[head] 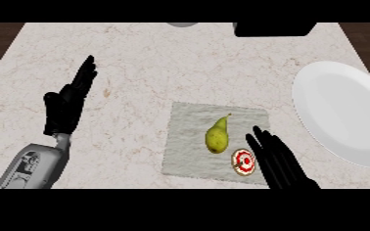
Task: Pick the cupcake from the placemat and place it in the plate
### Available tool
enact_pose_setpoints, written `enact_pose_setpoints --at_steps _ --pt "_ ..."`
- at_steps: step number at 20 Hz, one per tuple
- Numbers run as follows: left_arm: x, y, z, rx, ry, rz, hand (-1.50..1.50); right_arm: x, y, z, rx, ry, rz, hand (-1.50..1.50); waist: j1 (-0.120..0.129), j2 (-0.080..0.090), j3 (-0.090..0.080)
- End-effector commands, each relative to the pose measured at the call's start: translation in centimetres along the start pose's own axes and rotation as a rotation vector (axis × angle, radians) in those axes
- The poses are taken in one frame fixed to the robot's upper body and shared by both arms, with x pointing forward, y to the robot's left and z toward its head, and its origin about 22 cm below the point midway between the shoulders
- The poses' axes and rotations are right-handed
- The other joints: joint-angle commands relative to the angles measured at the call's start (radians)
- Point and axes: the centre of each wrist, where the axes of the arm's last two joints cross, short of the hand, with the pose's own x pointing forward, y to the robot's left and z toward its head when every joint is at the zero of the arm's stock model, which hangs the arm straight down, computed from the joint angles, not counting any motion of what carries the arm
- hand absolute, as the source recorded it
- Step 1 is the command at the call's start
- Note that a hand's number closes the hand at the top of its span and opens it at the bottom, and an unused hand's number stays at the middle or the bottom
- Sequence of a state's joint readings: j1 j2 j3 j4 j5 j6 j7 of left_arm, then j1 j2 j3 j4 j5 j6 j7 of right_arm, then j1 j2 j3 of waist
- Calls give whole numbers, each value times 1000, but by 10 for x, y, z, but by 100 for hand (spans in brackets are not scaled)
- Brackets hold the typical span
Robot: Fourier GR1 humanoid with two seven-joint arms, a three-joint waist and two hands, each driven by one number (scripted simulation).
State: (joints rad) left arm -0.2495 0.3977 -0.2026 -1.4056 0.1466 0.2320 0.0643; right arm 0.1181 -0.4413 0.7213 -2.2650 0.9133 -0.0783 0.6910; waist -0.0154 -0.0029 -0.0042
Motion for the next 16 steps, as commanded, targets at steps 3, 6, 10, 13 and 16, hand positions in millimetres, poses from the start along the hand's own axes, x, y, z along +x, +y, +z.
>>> enact_pose_setpoints --at_steps 3,6,10,13,16 --pt "16 5 -7 0 -21 7 0 23 -41 10 117 126 145 -150 18 1 2" --pt "4 -21 -17 -12 -16 -1 0 28 -42 -7 168 166 150 -150 11 5 3" --pt "-4 -14 -4 -9 12 5 0 26 -28 -18 198 201 121 -150 13 3 4" --pt "3 -37 -3 -10 -16 -2 0 22 -24 -20 221 212 120 -150 11 3 4" --pt "8 -3 -11 -21 -14 10 0 18 -10 -51 287 254 166 -150 19 5 4"
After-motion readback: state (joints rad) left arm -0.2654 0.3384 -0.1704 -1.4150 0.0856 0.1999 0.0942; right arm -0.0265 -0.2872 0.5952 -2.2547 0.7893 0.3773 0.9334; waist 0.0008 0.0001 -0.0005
